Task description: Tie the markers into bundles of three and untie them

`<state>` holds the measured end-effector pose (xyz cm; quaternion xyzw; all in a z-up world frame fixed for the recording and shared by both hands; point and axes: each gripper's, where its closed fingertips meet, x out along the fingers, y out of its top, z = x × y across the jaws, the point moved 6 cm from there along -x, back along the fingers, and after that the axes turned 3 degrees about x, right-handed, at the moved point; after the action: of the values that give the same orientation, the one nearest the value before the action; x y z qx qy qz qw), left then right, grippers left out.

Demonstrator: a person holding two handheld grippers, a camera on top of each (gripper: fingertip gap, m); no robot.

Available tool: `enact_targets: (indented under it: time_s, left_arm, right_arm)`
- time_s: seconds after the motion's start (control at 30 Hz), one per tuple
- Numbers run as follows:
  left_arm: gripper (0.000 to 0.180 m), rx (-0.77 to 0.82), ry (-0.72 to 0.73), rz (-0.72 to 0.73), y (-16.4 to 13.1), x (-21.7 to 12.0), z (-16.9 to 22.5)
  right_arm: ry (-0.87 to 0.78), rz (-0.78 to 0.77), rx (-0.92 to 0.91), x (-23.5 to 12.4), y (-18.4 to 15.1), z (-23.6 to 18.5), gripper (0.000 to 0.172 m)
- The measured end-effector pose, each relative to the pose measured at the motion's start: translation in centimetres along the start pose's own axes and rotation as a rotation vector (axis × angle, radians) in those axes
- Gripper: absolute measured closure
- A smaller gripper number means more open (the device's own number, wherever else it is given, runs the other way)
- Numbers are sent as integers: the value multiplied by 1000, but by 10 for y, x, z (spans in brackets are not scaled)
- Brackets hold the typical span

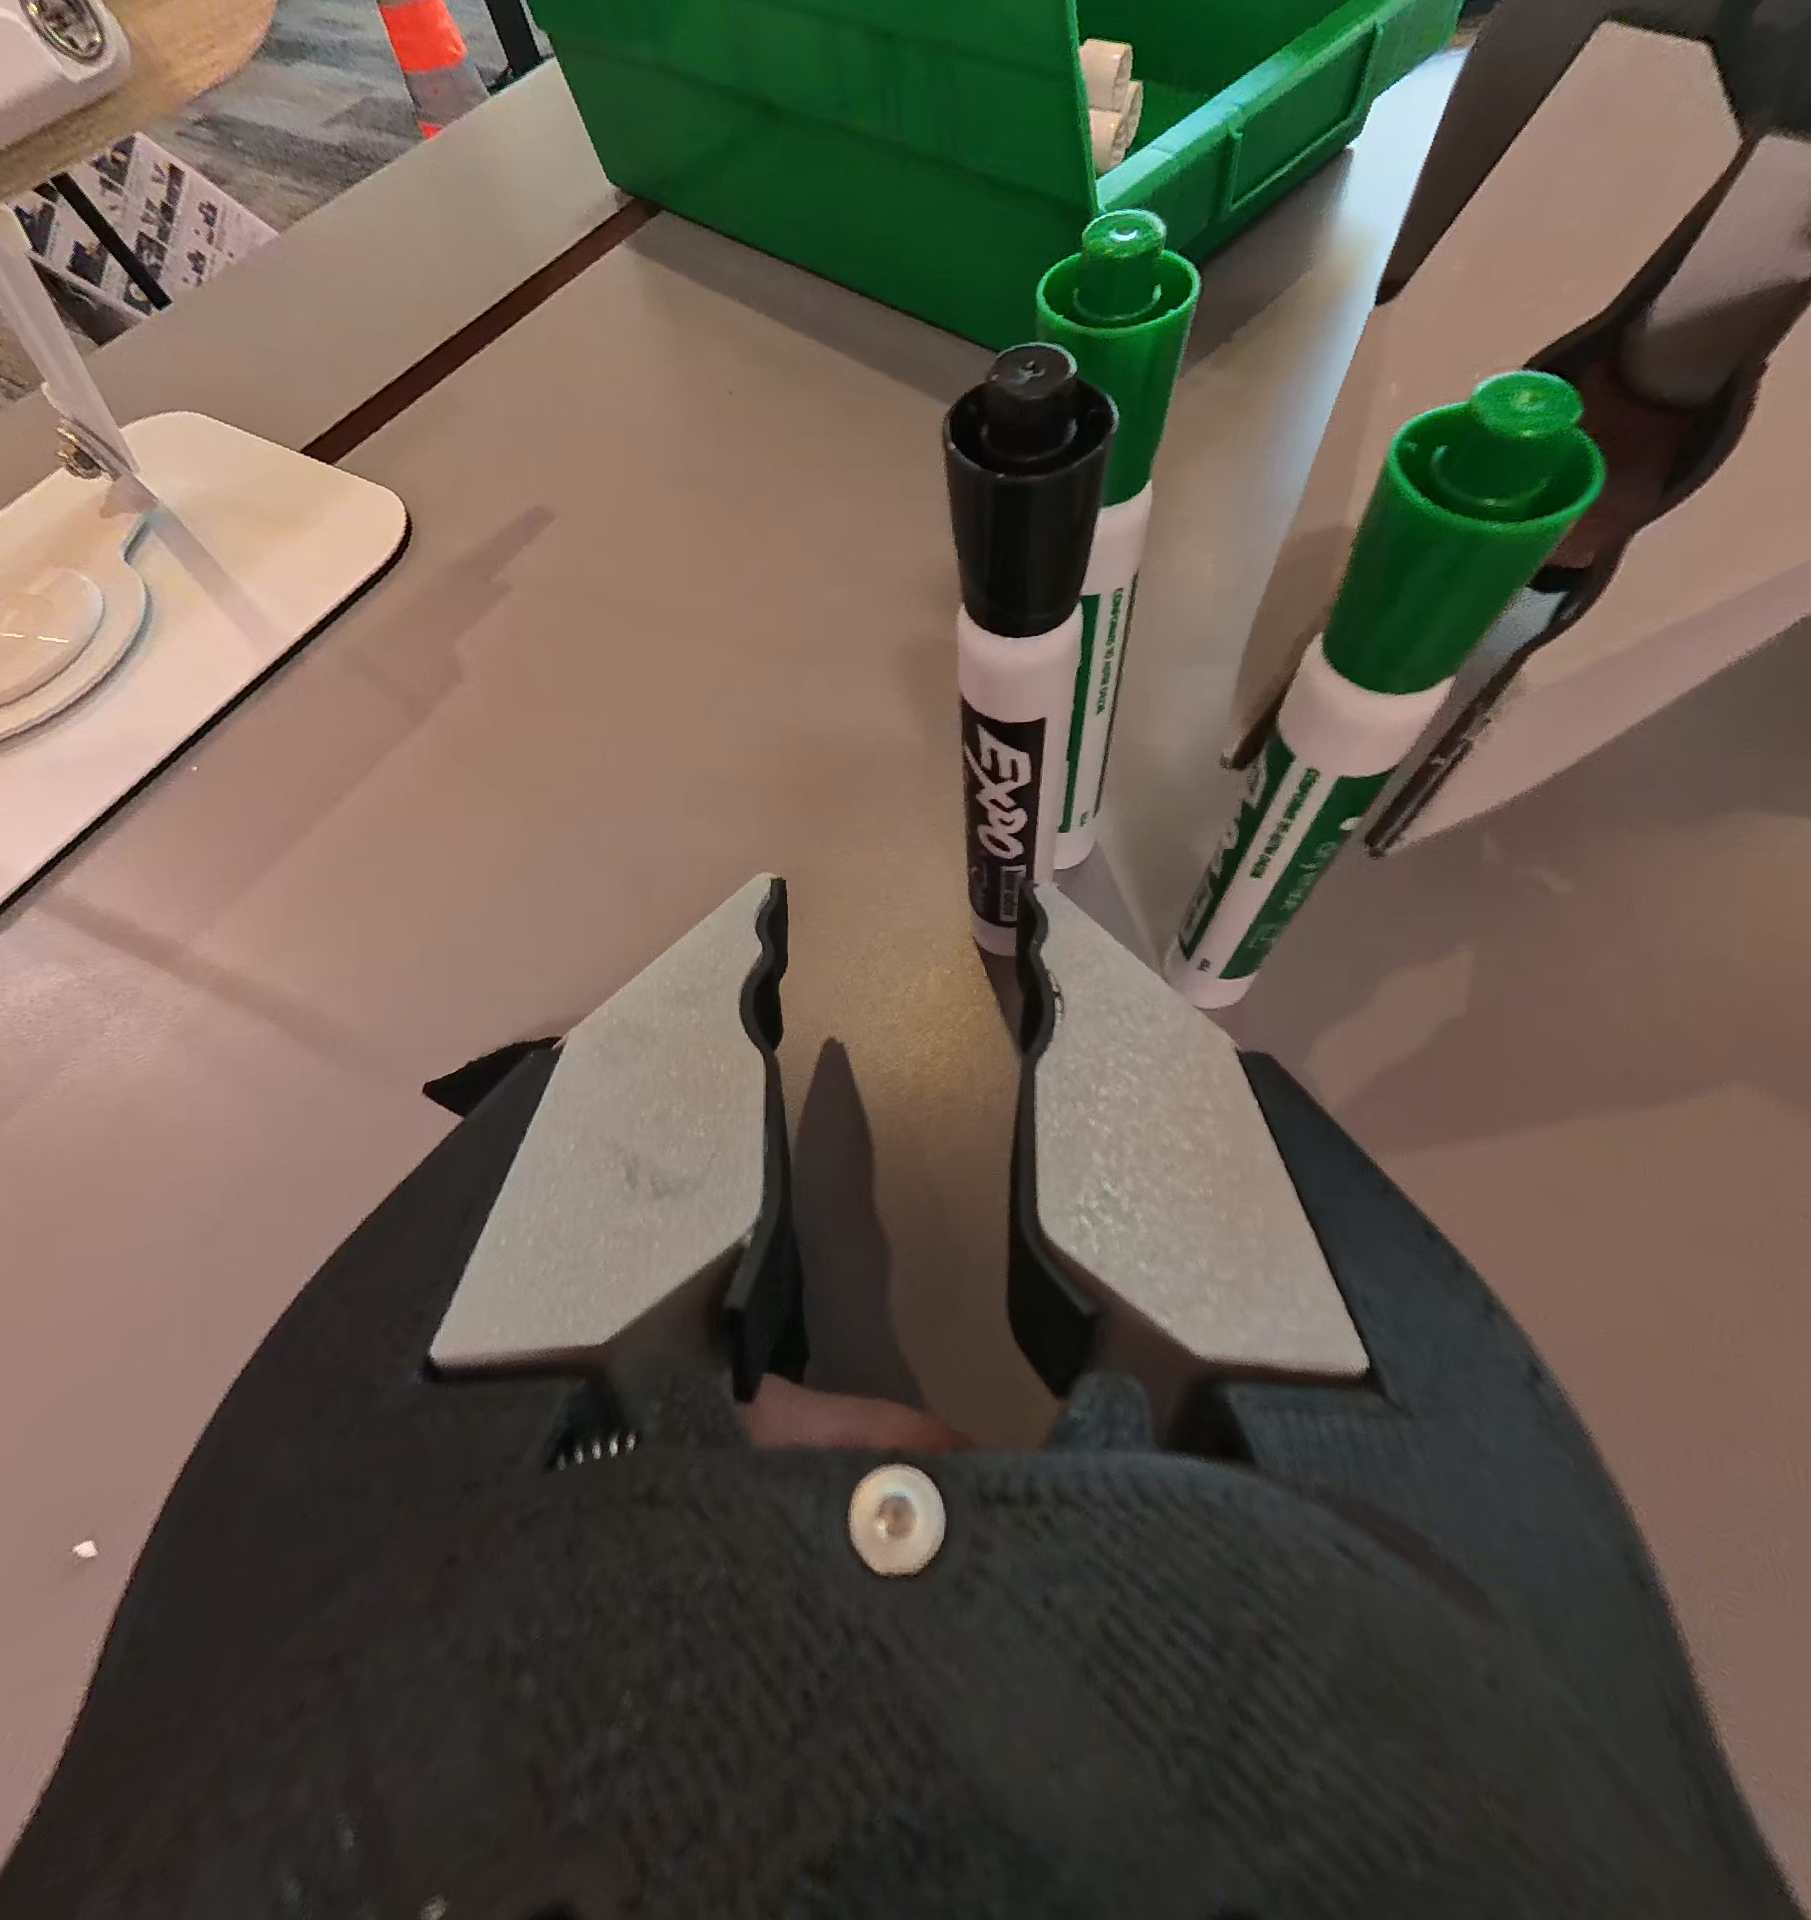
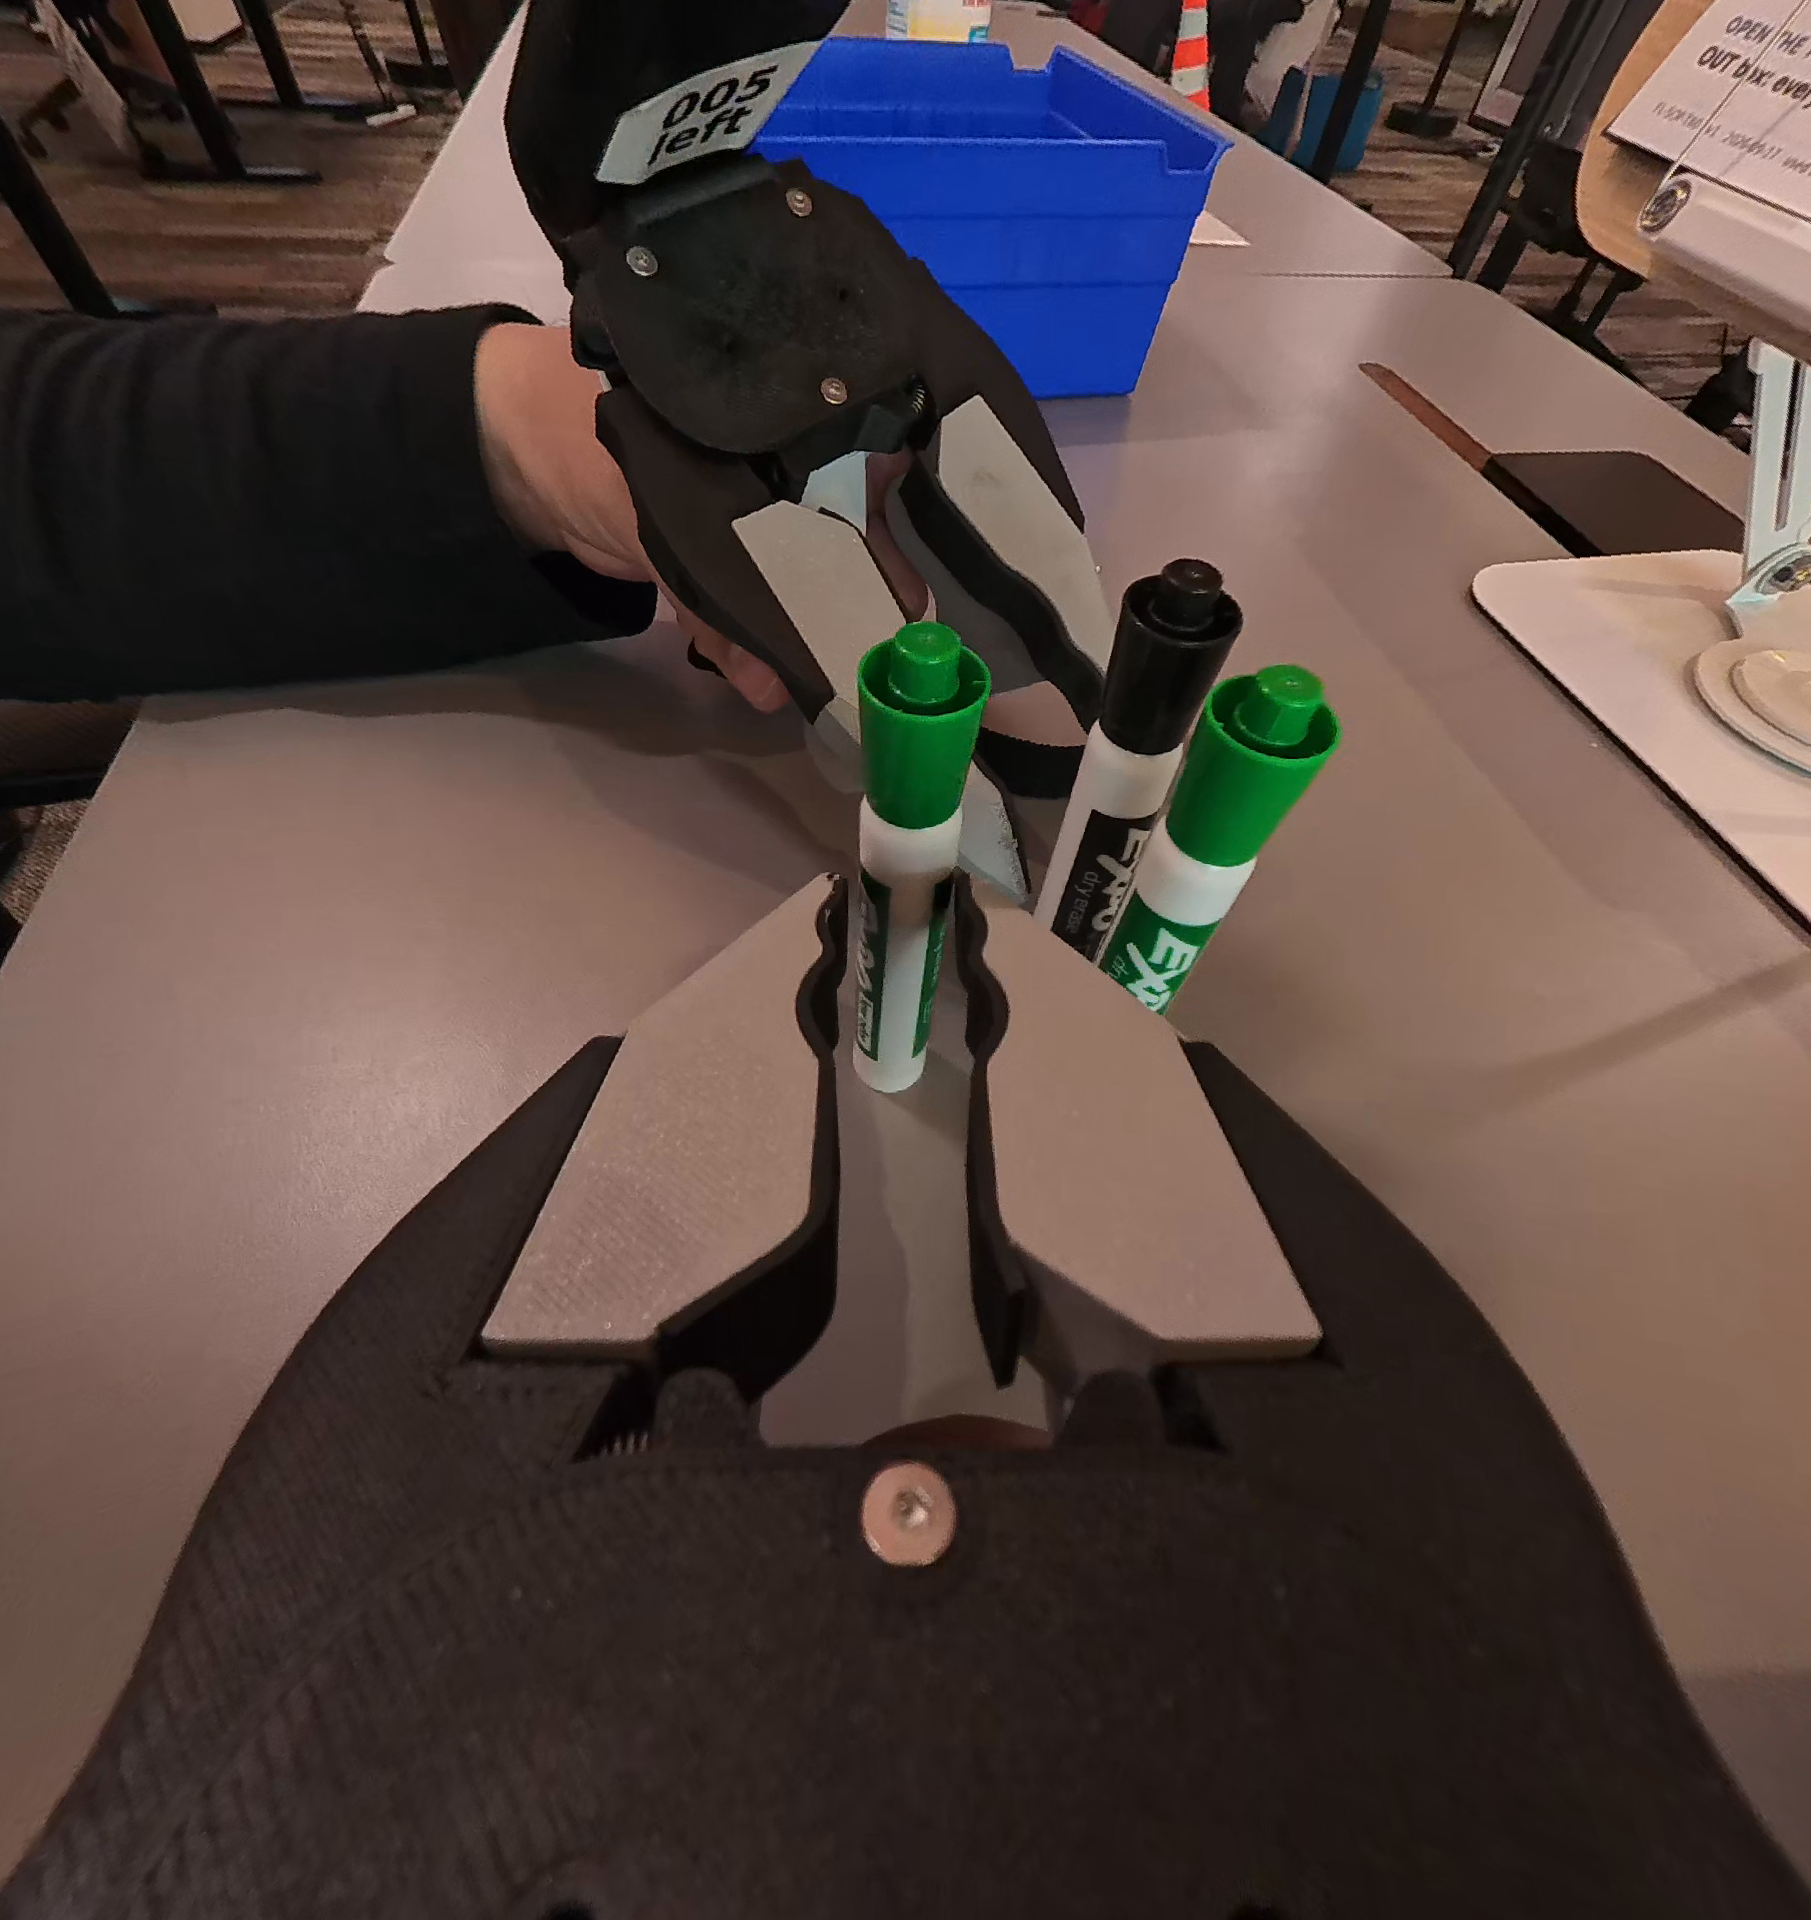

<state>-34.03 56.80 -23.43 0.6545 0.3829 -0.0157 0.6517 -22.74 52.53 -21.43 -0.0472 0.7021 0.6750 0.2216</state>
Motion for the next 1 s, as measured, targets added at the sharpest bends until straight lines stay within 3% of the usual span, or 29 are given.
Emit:
enact_targets:
  time_s: [0.43,1.0]
  left_arm:
    - [136,-24,-130,27,-4,-30,-5]
    - [141,34,-50,-9,-2,3,15]
  right_arm:
    - [15,16,-20,-10,4,1,151]
    - [-6,126,43,-45,9,27,154]
